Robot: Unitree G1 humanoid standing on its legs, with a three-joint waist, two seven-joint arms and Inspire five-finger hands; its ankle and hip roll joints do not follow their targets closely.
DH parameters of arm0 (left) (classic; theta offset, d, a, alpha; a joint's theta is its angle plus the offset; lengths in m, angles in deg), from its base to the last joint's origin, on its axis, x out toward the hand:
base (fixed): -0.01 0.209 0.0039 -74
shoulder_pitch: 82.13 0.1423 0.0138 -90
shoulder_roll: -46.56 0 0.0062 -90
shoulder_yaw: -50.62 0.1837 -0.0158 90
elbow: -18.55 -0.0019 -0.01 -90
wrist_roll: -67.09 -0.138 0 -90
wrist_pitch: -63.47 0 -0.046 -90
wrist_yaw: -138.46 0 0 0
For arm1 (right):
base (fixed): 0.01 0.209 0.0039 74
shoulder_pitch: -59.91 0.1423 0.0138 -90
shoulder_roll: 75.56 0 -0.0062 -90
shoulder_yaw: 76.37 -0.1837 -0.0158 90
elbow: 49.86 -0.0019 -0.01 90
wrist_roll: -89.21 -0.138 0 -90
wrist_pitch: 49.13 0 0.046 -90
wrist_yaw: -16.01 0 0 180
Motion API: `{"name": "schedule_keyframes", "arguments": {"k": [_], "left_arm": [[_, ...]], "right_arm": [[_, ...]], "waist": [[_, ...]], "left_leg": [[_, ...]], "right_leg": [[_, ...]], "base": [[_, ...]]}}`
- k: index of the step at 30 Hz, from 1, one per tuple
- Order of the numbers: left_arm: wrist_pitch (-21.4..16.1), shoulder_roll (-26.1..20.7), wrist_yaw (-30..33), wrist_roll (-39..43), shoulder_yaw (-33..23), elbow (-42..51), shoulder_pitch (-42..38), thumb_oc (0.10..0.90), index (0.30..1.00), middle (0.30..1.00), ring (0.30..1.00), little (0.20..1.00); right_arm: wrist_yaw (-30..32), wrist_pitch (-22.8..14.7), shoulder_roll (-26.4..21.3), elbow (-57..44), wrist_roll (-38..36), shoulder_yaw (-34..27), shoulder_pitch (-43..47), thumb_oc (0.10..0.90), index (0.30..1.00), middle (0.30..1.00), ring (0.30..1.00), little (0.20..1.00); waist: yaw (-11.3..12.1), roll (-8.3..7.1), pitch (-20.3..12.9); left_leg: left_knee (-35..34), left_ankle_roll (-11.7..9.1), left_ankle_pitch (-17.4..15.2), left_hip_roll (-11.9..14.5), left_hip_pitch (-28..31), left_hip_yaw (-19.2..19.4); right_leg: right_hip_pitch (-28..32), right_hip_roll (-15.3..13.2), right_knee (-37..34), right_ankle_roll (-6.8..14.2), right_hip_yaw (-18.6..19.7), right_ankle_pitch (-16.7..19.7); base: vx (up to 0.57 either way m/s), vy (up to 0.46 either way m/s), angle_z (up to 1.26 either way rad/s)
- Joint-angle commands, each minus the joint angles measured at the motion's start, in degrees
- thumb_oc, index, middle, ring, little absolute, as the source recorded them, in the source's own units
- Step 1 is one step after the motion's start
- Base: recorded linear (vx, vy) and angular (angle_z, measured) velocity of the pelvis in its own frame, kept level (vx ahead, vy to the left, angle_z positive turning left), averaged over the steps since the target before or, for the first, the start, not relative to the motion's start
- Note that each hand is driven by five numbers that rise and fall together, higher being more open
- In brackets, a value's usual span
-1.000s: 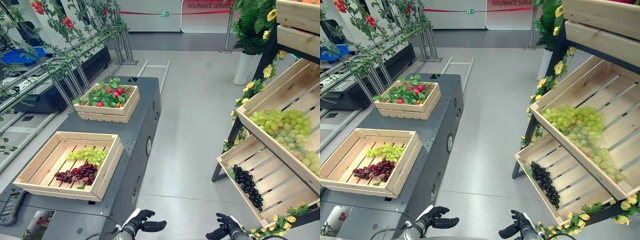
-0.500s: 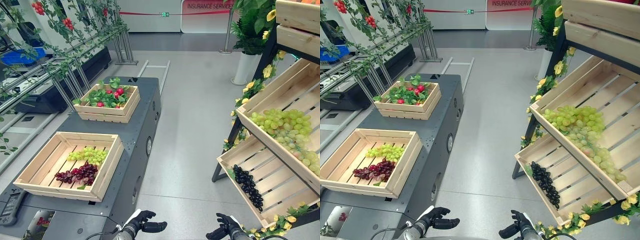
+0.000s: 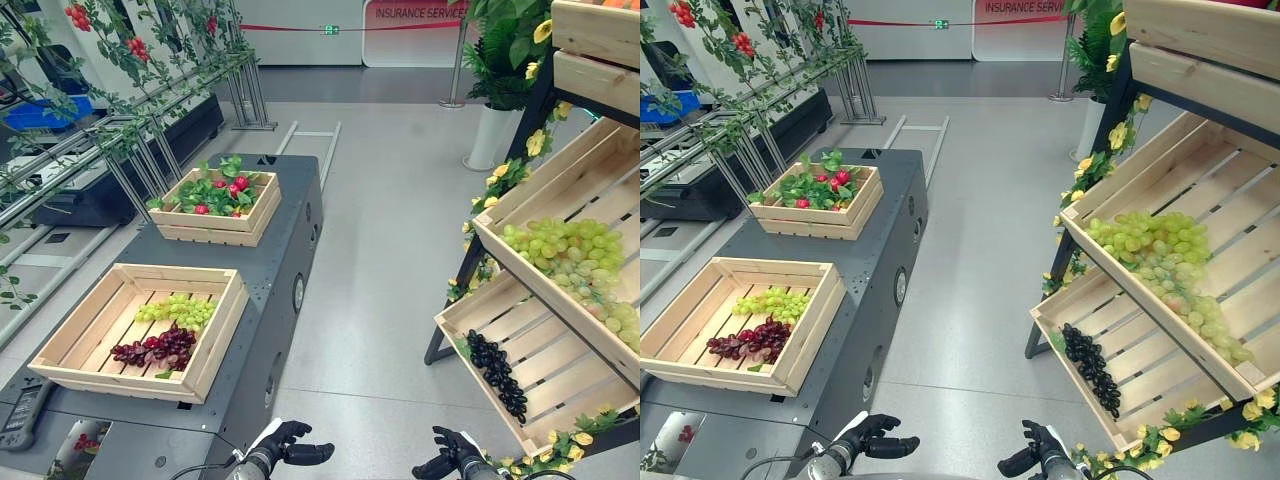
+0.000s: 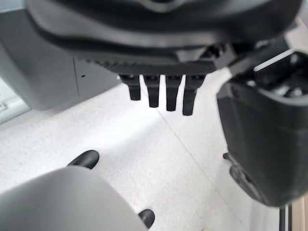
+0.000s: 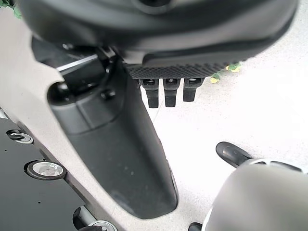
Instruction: Pick up the fruits from the basket on one side to the basket on the other side
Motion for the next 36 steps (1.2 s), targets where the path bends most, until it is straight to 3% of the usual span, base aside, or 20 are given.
{"name": "schedule_keyframes", "arguments": {"k": [1, 9, 13, 14, 15, 16, 17, 18, 21, 22, 24, 29, 31, 33, 34, 35, 36], "left_arm": [[-1.96, 3.03, 1.77, 1.37, 0.77, -1.69, -4.06, 0.8, 0.9, 0.9, 0.9, 0.9], [-2.15, 2.65, 2.57, 2.13, 0.94, -0.95, -4.08, 0.8, 0.9, 0.9, 0.9, 0.9], [-4.27, 2.93, 6.56, 1.62, 0.7, -0.45, -4.45, 0.8, 0.9, 0.9, 0.9, 0.9], [-5.0, 2.88, 7.75, 2.09, 0.34, -0.22, -4.59, 0.8, 0.9, 0.9, 0.9, 0.9], [-6.49, 2.75, 10.05, 3.67, -0.91, 0.61, -4.88, 0.8, 0.9, 0.9, 0.9, 0.9], [-6.55, 2.73, 10.09, 3.73, -1.02, 0.65, -4.92, 0.8, 0.9, 0.9, 0.9, 0.9], [-7.48, 2.51, 10.19, 4.06, -1.97, 1.27, -5.09, 0.8, 0.9, 0.9, 0.9, 0.9], [-8.33, 2.26, 9.92, 4.86, -2.51, 1.58, -5.06, 0.8, 0.9, 0.9, 0.9, 0.9], [-8.46, 2.06, 8.56, 4.07, -3.33, 1.62, -5.09, 0.8, 0.9, 0.9, 0.9, 0.9], [-8.35, 2.18, 8.44, 1.83, -2.92, 1.25, -5.03, 0.8, 0.9, 0.9, 0.9, 0.9], [-7.62, 2.6, 7.98, -0.6, -1.83, 0.32, -4.95, 0.8, 0.9, 0.9, 0.9, 0.9], [-7.58, 3.15, 7.13, 0.28, -2.54, -0.65, -4.67, 0.8, 0.9, 0.9, 0.9, 0.9], [-7.7, 2.69, 6.51, 3.08, -2.83, -0.45, -5.26, 0.8, 0.9, 0.9, 0.9, 0.9], [-7.26, 2.47, 5.66, 2.88, -2.93, -0.28, -5.68, 0.8, 0.9, 0.9, 0.9, 0.9], [-6.97, 2.4, 5.39, 2.67, -2.82, -0.17, -5.77, 0.8, 0.9, 0.9, 0.9, 0.9], [-6.08, 2.15, 4.63, 1.43, -2.35, -0.13, -6.16, 0.8, 0.9, 0.9, 0.9, 0.9], [-5.85, 2.11, 4.55, 0.9, -2.07, -0.14, -6.22, 0.8, 0.9, 0.9, 0.9, 0.9]], "right_arm": [[-0.88, -1.35, 2.6, 2.08, 1.67, 2.11, 4.52, 0.8, 0.9, 0.9, 0.9, 0.9], [-0.45, -1.2, 2.43, 1.63, 1.17, 2.34, 4.84, 0.8, 0.9, 0.9, 0.9, 0.9], [-0.77, -0.5, 1.84, 1.61, 1.04, 2.39, 5.57, 0.8, 0.9, 0.9, 0.9, 0.9], [-1.03, -0.26, 1.63, 1.5, 1.09, 2.31, 5.67, 0.8, 0.9, 0.9, 0.9, 0.9], [-1.38, 0.5, 1.0, 0.88, 0.21, 1.98, 5.61, 0.8, 0.9, 0.9, 0.9, 0.9], [-1.42, 0.66, 0.94, 0.82, 0.1, 1.93, 5.61, 0.8, 0.9, 0.9, 0.9, 0.9], [-1.43, 0.95, 0.24, 0.35, -0.65, 1.46, 5.34, 0.8, 0.9, 0.9, 0.9, 0.9], [-1.35, 0.81, -0.42, 0.2, -0.65, 1.08, 5.19, 0.8, 0.9, 0.9, 0.9, 0.9], [-1.16, 0.27, -0.93, 0.73, -0.89, 0.05, 5.12, 0.8, 0.9, 0.9, 0.9, 0.9], [-0.88, -0.01, -0.58, 0.93, -1.27, -0.39, 5.25, 0.8, 0.9, 0.9, 0.9, 0.9], [-0.15, -0.78, 0.09, 1.37, -1.64, -0.6, 5.39, 0.8, 0.9, 0.9, 0.9, 0.9], [0.3, -1.85, 0.48, 2.71, 0.2, -1.3, 5.28, 0.8, 0.9, 0.9, 0.9, 0.9], [-0.74, -3.75, 0.92, 3.0, 2.64, -2.24, 5.05, 0.8, 0.9, 0.9, 0.9, 0.9], [-0.07, -4.65, 1.36, 2.58, 3.97, -1.75, 5.13, 0.8, 0.9, 0.9, 0.9, 0.9], [0.07, -4.59, 1.48, 2.41, 3.43, -1.51, 5.33, 0.8, 0.9, 0.9, 0.9, 0.9], [0.57, -5.12, 1.81, 1.7, 1.16, -1.19, 6.01, 0.8, 0.9, 0.9, 0.9, 0.9], [0.88, -5.5, 1.85, 1.35, 0.66, -1.21, 6.31, 0.8, 0.9, 0.9, 0.9, 0.9]], "waist": [[0.18, -2.15, 3.27], [0.29, -1.56, 4.15], [0.4, -1.46, 5.21], [0.46, -1.69, 5.7], [0.95, -2.51, 7.84], [0.94, -2.52, 7.95], [1.63, -2.64, 9.87], [2.02, -2.32, 11.2], [2.22, -1.18, 12.26], [2.08, -0.5, 12.02], [2.21, 0.3, 11.39], [2.59, -0.45, 9.04], [3.24, -0.7, 7.64], [3.84, -0.88, 7.23], [4.1, -0.95, 7.08], [4.79, -1.56, 6.7], [5.0, -1.47, 6.35]], "left_leg": [[0.47, 2.31, -5.13, -4.44, 1.74, 2.27], [0.47, 2.09, -4.7, -4.08, 1.39, 2.12], [3.11, 1.43, -4.44, -4.07, 1.03, 2.56], [5.99, 1.2, -4.81, -4.16, -0.25, 2.93], [15.45, 0.5, -4.81, -5.13, -5.25, 3.08], [16.33, 0.43, -4.85, -5.14, -5.9, 2.98], [23.22, -0.59, -1.9, -5.24, -11.29, 2.83], [25.79, -1.51, 0.44, -4.59, -14.7, 3.66], [20.64, -2.27, 2.7, -2.05, -15.38, 8.44], [14.83, -2.53, 4.05, -0.6, -14.83, 11.96], [7.26, -3.15, 7.47, 0.08, -14.71, 15.21], [4.6, -0.64, 4.22, -1.69, -12.11, 14.25], [4.79, 1.44, 1.98, -2.36, -9.98, 13.26], [4.67, 2.12, 1.69, -2.66, -9.46, 11.95], [4.78, 2.42, 1.55, -2.81, -9.45, 11.56], [4.97, 3.95, 0.9, -4.18, -9.07, 10.46], [4.99, 4.35, 0.74, -4.47, -9.02, 10.05]], "right_leg": [[2.06, -0.33, 0.75, -0.03, 1.33, -2.01], [1.74, 0.1, 0.92, -0.47, 0.9, -2.28], [0.96, 0.16, 1.51, -1.42, 1.19, -2.28], [0.67, -0.24, 2.02, -1.6, 1.01, -2.06], [0.4, -1.35, 3.42, -2.24, 1.14, -1.59], [0.33, -1.36, 3.52, -2.29, 1.1, -1.58], [0.74, -1.58, 4.2, -2.89, 1.33, -1.71], [1.26, -1.59, 4.67, -3.15, 1.46, -2.23], [2.86, -1.29, 5.11, -2.99, 0.69, -3.78], [3.61, -1.0, 4.93, -2.59, -0.35, -4.5], [5.28, -0.39, 4.45, -1.96, -0.77, -5.52], [6.96, -1.56, 5.27, -0.69, -0.51, -7.22], [6.17, -3.33, 10.04, 0.21, -2.31, -9.03], [5.7, -4.07, 12.86, 0.64, -2.8, -9.65], [5.59, -4.31, 14.41, 0.83, -2.81, -9.57], [4.38, -6.29, 23.48, 2.09, -2.63, -7.49], [3.06, -6.65, 26.0, 2.44, -2.35, -5.23]], "base": [[0.0, -0.043, 0.0], [0.0, -0.069, 0.02], [0.0, -0.074, 0.02], [-0.02, -0.053, 0.02], [-0.02, -0.041, 0.04], [-0.01, -0.042, 0.14], [0.01, -0.006, 0.3], [0.05, 0.023, 0.51], [0.16, 0.095, 0.38], [0.18, 0.099, 0.27], [0.26, 0.155, 0.43], [0.21, 0.154, 0.07], [0.25, 0.165, -0.14], [0.17, 0.086, -0.01], [0.19, 0.107, 0.2], [0.18, 0.115, 0.31], [0.25, 0.199, 0.5]]}}
